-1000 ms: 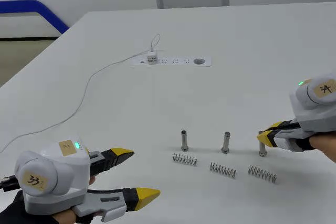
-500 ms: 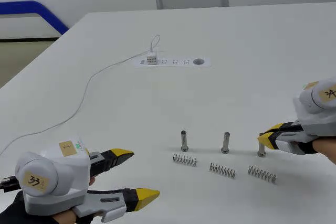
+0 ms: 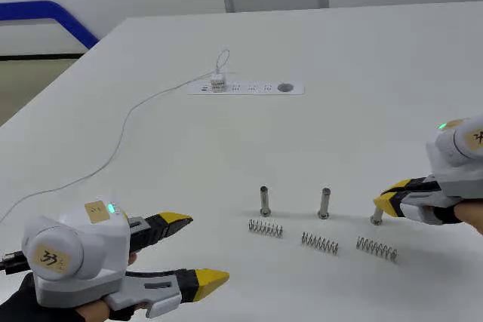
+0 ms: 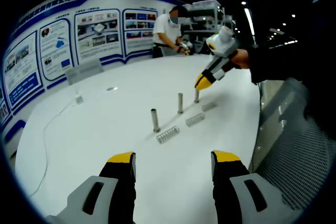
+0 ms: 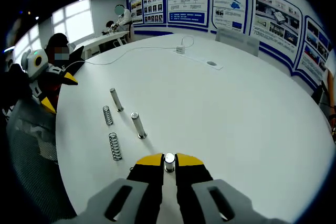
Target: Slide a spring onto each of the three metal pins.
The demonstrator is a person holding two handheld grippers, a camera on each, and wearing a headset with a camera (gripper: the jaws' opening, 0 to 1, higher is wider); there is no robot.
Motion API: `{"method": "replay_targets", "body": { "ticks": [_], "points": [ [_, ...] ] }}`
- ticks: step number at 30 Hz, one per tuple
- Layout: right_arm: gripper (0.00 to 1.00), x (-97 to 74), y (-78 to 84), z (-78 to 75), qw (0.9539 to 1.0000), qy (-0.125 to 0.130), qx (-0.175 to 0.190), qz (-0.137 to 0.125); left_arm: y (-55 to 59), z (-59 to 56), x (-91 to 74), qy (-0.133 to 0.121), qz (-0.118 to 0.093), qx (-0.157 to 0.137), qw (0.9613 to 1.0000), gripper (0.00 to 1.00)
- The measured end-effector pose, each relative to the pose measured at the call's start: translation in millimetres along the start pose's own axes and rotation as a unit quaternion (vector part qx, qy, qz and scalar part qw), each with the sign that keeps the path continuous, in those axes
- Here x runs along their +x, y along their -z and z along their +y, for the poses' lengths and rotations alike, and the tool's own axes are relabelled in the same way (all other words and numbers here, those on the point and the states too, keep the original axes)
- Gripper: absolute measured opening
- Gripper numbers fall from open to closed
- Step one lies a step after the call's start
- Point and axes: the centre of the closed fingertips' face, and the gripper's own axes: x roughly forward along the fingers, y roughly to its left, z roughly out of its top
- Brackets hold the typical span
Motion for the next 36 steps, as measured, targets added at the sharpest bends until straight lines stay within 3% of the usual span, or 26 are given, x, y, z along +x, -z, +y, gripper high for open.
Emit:
{"method": "replay_targets", "body": {
  "ticks": [10,18,23,28,36],
  "points": [
    [0.11,-11.0,-4.4,2.4,0.9999,0.002,-0.006,-0.013,0.5,-0.2,0.2,0.000,0.001,0.000,1.0000,0.60],
    [0.12,-26.5,8.3,6.9,0.9998,-0.002,-0.012,-0.015,0.8,-2.0,0.9,0.003,0.003,0.001,1.0000,0.59],
    [0.13,-25.0,26.5,19.2,0.9991,-0.030,-0.029,0.004,1.2,-3.3,1.3,0.005,0.004,0.003,1.0000,0.59],
    [0.16,-18.6,43.0,35.3,0.9956,-0.071,-0.052,0.032,1.0,-3.0,1.0,0.005,0.003,0.003,1.0000,0.59],
    [0.16,-7.2,54.9,40.2,0.9896,-0.097,-0.087,0.062,0.5,-2.1,0.2,0.003,0.001,0.001,1.0000,0.59]
  ]
}}
